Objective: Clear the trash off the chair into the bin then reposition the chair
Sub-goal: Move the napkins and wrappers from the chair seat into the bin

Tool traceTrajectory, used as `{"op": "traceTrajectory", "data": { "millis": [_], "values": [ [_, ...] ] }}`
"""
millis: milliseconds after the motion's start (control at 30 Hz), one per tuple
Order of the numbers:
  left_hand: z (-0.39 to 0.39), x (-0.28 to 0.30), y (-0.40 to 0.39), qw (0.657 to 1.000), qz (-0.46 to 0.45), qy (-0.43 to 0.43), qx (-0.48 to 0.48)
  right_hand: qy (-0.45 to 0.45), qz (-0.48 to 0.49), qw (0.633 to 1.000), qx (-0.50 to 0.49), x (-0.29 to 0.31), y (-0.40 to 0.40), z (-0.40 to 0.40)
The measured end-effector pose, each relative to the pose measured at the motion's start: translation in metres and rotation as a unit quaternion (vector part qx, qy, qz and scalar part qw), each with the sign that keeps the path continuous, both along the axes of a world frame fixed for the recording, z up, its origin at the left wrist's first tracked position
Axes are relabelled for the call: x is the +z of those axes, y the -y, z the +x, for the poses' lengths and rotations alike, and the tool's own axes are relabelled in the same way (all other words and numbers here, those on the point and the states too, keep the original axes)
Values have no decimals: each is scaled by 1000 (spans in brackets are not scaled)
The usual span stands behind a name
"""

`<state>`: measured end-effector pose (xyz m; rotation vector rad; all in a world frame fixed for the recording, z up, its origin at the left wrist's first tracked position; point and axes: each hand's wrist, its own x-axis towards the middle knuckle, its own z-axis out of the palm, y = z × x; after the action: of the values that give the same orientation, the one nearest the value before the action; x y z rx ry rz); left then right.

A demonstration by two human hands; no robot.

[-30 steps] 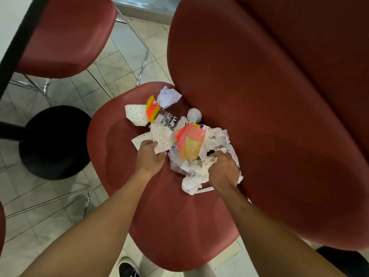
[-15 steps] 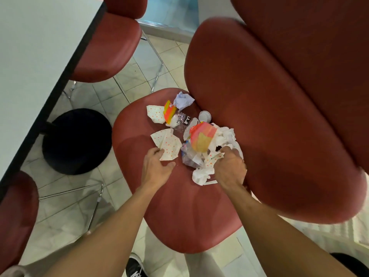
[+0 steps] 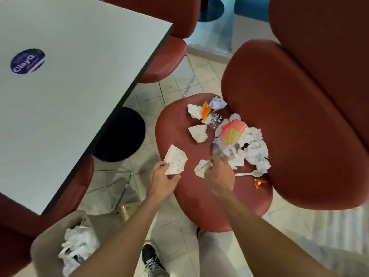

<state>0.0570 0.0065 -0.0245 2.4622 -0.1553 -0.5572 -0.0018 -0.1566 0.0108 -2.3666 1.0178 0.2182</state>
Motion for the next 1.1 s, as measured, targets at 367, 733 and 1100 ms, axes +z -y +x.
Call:
{"op": "traceTrajectory", "data": {
  "millis": [367,733,1100],
  "values": [
    [-53,10,-147,996,16,-12,85,-2,18,996,85,17,-125,-15],
    [-99,3,-290,971,17,-19,237,-23,49,976,209,11,-270,-8],
    [-134,-14,-385,947,17,-57,316,-44,79,952,293,-4,-383,-17]
  ]
}}
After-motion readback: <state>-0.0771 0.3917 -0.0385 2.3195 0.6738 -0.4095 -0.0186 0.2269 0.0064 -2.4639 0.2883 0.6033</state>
